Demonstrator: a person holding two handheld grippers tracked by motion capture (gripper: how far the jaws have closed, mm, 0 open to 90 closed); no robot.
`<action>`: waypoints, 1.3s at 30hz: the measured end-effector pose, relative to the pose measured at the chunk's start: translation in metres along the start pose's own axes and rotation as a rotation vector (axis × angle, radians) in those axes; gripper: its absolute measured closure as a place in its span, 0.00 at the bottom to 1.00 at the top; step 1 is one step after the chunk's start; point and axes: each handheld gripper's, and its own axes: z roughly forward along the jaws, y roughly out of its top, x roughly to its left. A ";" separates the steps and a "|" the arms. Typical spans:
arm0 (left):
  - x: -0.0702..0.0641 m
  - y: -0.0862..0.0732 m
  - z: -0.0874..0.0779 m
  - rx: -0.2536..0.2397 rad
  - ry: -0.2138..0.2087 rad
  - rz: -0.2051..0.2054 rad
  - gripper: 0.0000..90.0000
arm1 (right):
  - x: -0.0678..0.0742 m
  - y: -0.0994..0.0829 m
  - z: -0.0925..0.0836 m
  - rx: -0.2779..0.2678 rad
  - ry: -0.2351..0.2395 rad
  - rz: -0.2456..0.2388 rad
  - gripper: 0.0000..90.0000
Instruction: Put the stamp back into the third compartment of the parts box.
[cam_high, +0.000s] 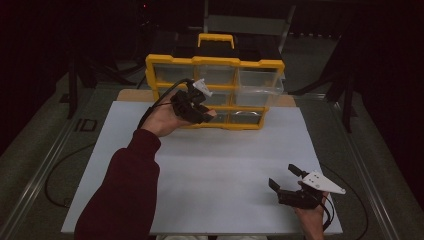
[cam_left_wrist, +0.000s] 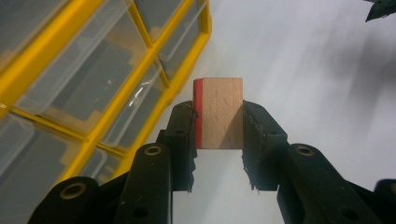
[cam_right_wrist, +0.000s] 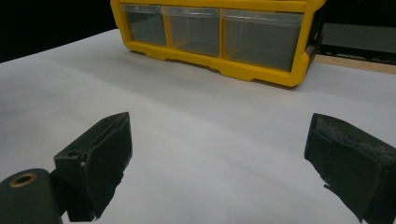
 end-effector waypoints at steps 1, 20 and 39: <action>0.001 0.001 -0.001 -0.001 0.001 0.002 0.74 | 0.000 0.000 0.000 0.000 -0.001 0.002 0.08; 0.011 0.029 -0.018 -0.044 0.007 -0.005 0.74 | 0.000 0.000 0.000 0.002 0.005 -0.001 0.08; 0.016 0.054 -0.027 -0.065 0.034 0.001 0.74 | 0.000 0.000 0.000 -0.001 0.007 0.002 0.08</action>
